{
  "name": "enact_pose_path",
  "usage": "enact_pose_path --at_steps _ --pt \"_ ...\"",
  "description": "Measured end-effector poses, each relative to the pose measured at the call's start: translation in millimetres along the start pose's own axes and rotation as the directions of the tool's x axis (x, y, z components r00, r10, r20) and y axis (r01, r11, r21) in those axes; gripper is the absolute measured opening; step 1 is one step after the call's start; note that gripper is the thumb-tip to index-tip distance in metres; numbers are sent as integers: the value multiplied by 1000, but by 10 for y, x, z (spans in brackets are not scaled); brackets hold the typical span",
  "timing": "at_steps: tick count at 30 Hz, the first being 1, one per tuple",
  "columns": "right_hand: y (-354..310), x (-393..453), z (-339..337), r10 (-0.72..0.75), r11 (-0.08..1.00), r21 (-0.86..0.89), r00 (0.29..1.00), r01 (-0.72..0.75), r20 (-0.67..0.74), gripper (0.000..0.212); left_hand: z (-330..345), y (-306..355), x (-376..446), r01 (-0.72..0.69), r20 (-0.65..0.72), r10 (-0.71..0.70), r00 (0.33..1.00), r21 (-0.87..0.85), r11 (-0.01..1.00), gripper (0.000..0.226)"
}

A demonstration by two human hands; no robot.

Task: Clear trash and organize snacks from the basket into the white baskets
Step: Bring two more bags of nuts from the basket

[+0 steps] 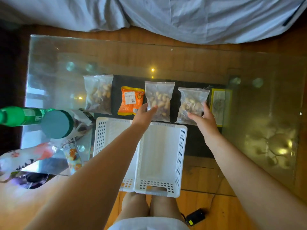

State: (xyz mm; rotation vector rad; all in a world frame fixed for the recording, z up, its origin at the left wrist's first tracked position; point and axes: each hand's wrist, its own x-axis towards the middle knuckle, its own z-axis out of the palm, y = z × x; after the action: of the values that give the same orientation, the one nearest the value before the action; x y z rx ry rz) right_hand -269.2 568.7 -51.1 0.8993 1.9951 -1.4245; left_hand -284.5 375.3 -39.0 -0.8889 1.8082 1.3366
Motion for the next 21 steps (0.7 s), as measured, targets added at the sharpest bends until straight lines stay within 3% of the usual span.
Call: enact_pose_path --at_steps 5,9,16,21 --pt "-235 -748 73 37 998 35 988 -43 149 60 -391 -240 -788 -7 -60 -14 998 -324 946 29" --pt "-288 -1397 278 69 996 -72 957 -51 282 25 -723 -696 -1485 69 -39 -99 994 -476 877 22" --pt "-6 -2486 1006 139 977 -208 904 -57 405 21 -1399 -1948 -2645 79 -149 -223 963 -635 769 12" --pt "236 -3188 1574 163 950 -312 871 -12 463 17 -1749 -3151 -3363 64 -228 -402 887 -800 596 15"
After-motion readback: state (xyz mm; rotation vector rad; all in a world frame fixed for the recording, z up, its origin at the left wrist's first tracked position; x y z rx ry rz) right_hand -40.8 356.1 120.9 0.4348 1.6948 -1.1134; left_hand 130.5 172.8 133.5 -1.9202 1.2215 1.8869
